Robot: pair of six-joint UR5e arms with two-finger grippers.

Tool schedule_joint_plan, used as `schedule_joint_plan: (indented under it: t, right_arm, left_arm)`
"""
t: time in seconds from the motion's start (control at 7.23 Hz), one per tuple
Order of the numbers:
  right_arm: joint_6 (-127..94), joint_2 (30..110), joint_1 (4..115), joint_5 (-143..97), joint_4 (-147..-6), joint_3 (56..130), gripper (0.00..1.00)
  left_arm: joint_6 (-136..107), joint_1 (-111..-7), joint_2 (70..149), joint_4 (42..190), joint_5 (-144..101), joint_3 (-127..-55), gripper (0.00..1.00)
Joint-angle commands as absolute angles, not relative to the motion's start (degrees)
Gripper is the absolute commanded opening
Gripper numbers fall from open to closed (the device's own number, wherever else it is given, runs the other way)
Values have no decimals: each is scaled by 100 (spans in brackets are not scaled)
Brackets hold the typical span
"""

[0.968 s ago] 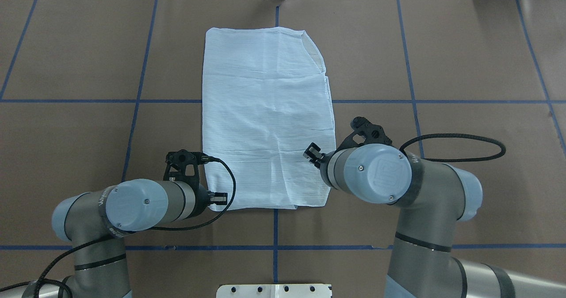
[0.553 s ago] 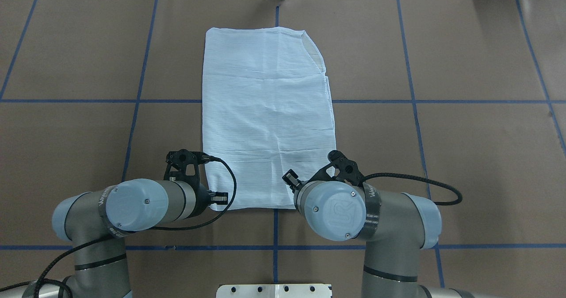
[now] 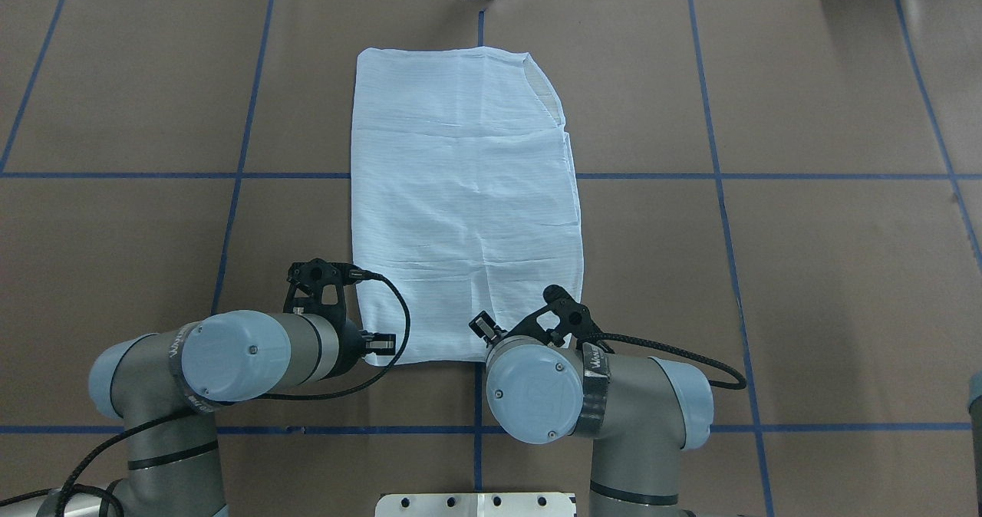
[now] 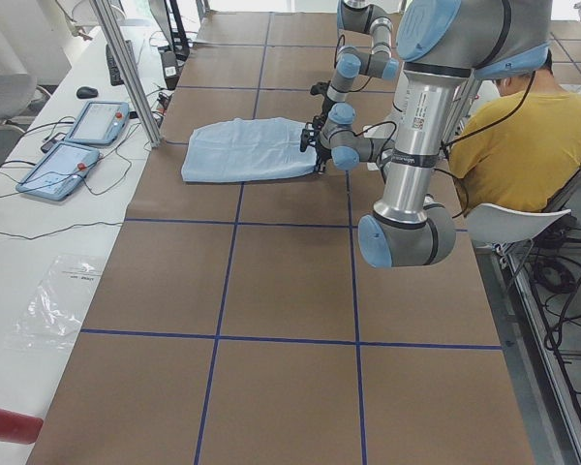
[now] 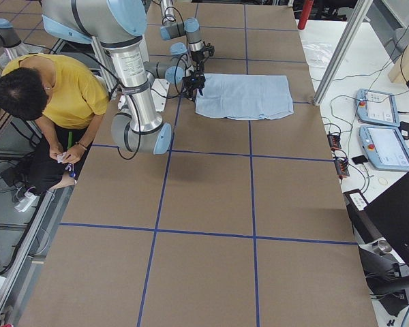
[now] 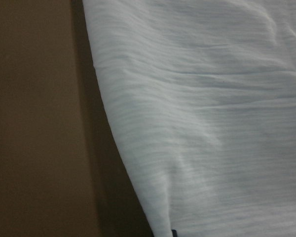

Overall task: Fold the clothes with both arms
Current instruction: 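Grasp the near corners of the folded shirt with both grippers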

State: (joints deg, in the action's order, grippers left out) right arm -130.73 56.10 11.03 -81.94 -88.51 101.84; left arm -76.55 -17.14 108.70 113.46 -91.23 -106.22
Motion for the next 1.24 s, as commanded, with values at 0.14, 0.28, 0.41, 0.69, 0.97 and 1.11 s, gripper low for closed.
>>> schedule_joint_plan:
  t: [0.14,0.28,0.41,0.69,0.97,1.11]
  right_arm:
    - [-13148,5494,1090,-8104,-8851,9941,67]
    - [-13148,5432,1090,-8104,-8851,9836,67]
    - [-13140,5432,1090,-8104,-8851,9835,67]
    - [-13140,5432,1090,-8104,-8859,9800,67]
    - [-13079,5440,1090,-8104,-8859,9800,17]
    - [-13148,5432,1090,-8051,-8851,9809,0]
  left_arm:
    - [-7655,-1714,10872,11347,-9123,-10626,0]
    - [-7655,-1714,10872,11347,-9123,-10643,0]
    - [-7655,-1723,10863,11347,-9123,-10678,0]
    - [-7647,-1731,10863,11338,-9123,-10705,0]
    - [-7646,-1731,10854,11347,-9123,-10705,0]
    - [-7646,-1731,10854,11347,-9123,-10705,0]
